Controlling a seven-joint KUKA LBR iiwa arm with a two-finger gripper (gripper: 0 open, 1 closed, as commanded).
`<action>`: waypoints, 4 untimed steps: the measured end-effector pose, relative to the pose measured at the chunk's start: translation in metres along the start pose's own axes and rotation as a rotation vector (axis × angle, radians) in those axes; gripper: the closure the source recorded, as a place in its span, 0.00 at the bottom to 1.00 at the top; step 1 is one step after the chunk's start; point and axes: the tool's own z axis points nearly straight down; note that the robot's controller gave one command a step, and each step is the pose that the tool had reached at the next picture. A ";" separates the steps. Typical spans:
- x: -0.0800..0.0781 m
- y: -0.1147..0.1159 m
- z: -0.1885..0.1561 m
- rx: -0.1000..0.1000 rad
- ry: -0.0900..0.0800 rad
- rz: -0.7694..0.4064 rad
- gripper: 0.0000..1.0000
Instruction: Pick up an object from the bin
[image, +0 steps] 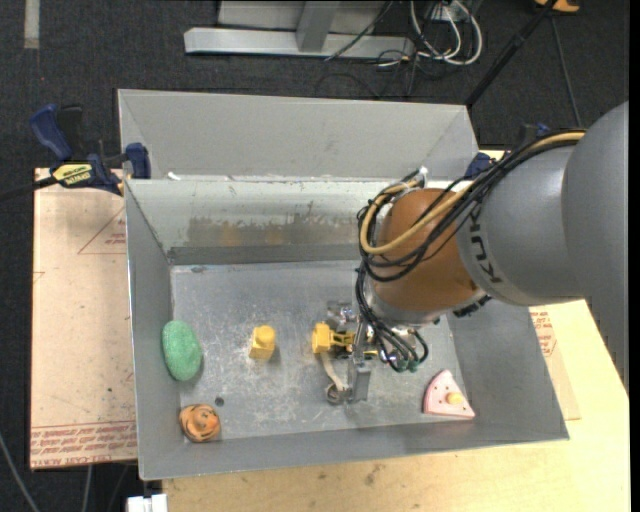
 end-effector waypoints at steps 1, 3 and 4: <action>-0.084 -0.020 0.014 0.001 -0.001 -0.024 1.00; -0.073 -0.011 0.007 0.001 0.003 -0.031 1.00; -0.075 -0.009 0.015 0.001 0.001 -0.047 1.00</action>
Offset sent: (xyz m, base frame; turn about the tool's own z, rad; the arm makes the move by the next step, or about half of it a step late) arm 0.0000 0.0000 0.0000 0.0000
